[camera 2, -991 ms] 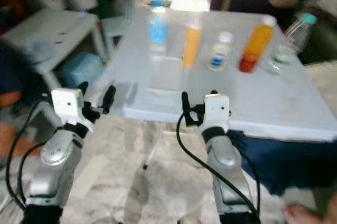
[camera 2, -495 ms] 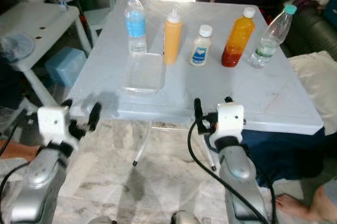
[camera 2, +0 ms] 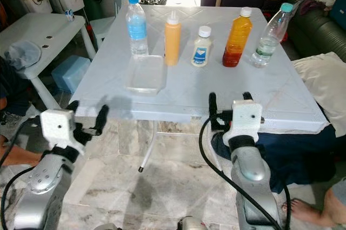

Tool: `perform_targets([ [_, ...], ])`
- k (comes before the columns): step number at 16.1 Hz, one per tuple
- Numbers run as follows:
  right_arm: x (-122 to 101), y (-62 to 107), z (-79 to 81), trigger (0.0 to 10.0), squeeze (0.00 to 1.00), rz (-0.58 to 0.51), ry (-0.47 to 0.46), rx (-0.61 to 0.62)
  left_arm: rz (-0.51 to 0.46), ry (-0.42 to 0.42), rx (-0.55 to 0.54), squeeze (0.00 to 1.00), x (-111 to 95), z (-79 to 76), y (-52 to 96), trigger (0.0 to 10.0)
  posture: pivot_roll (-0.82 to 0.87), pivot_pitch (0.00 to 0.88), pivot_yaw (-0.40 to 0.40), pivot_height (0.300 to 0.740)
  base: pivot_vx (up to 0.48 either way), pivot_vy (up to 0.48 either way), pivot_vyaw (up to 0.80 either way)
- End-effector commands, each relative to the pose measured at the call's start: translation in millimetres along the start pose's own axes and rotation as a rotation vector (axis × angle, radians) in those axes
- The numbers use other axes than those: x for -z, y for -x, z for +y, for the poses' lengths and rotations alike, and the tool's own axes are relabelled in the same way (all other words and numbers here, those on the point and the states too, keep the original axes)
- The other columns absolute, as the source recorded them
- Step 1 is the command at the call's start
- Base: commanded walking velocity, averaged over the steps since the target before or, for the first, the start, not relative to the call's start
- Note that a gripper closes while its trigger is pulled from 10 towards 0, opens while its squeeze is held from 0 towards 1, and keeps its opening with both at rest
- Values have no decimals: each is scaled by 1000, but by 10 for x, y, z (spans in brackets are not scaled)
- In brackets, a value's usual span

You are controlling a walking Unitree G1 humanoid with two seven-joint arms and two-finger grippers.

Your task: Restocking fridge

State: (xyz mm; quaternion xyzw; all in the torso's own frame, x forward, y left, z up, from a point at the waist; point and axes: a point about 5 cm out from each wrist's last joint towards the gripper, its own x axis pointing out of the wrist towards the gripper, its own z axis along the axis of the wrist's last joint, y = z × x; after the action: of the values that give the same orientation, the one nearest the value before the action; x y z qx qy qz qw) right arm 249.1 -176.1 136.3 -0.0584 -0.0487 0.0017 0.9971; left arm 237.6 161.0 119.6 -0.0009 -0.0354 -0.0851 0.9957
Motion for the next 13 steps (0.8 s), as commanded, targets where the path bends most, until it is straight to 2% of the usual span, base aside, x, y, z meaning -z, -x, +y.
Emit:
perform_targets([
  [1,-22,7,14,10000,0,-10,-3,-1,-1,6,1,0,0,19,-25,10000,-9,0,26,740,379,0,0],
  [4,30,75,33,10000,0,6,-1,3,6,8,-11,0,38,51,-36,10000,-17,0,32,740,404,0,294],
  [9,28,41,54,10000,0,3,0,-16,-15,12,-4,0,14,48,-99,10000,-22,0,24,740,418,0,0],
  [13,4,15,30,10000,0,-9,-4,-18,-18,32,-5,0,25,30,-146,10000,-39,0,19,740,386,282,0],
])
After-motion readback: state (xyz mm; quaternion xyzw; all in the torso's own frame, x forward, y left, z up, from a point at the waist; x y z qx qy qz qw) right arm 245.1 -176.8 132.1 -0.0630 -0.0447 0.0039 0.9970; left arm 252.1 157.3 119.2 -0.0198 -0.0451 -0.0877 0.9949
